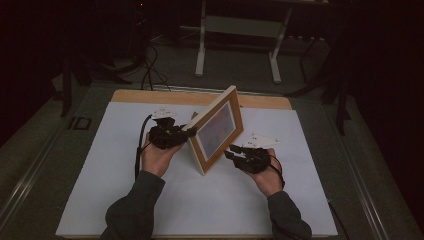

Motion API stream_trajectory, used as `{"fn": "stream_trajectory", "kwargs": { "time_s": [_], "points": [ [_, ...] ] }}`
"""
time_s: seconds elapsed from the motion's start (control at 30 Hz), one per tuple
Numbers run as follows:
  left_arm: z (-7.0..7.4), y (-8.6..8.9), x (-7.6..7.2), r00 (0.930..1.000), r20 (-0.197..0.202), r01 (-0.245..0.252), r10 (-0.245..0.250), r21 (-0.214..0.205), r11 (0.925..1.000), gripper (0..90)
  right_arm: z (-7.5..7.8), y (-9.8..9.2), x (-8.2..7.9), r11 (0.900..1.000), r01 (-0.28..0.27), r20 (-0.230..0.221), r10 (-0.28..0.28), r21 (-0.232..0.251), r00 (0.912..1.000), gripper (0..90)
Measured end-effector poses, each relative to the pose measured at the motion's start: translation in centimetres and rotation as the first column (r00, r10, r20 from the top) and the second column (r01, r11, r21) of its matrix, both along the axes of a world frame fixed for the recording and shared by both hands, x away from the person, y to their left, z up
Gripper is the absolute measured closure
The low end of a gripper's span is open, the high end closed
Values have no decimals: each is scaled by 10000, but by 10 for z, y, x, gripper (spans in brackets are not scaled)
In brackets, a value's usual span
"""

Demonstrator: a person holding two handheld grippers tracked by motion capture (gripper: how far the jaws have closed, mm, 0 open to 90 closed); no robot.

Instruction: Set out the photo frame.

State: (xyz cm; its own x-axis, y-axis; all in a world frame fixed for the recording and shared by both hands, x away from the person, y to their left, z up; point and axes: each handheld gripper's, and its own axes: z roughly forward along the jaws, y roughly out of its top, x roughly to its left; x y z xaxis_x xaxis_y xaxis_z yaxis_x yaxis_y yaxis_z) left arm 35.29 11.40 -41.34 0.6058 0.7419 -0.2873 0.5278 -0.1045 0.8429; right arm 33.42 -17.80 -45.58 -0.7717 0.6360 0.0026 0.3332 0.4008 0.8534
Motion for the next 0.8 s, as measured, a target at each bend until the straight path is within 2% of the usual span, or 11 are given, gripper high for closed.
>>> {"fn": "stream_trajectory", "kwargs": {
  "time_s": [0.2,0.43,0.57,0.8],
  "points": [
    [-1,7,4,9994,-57,345,-346,-158,9993,706,0,-2,1,9999,90,3,-90,57,10000,656],
    [-1,13,7,9978,-74,652,-653,-150,9978,706,1,-4,1,9997,220,-10,-220,68,9998,641],
    [-1,19,10,9959,-89,902,-903,-115,9959,706,2,-4,2,9996,265,6,-265,86,9996,639],
    [-1,30,15,9906,-268,1333,-1341,-288,9907,710,1,-4,4,9996,294,22,-295,31,9996,627]
  ]
}}
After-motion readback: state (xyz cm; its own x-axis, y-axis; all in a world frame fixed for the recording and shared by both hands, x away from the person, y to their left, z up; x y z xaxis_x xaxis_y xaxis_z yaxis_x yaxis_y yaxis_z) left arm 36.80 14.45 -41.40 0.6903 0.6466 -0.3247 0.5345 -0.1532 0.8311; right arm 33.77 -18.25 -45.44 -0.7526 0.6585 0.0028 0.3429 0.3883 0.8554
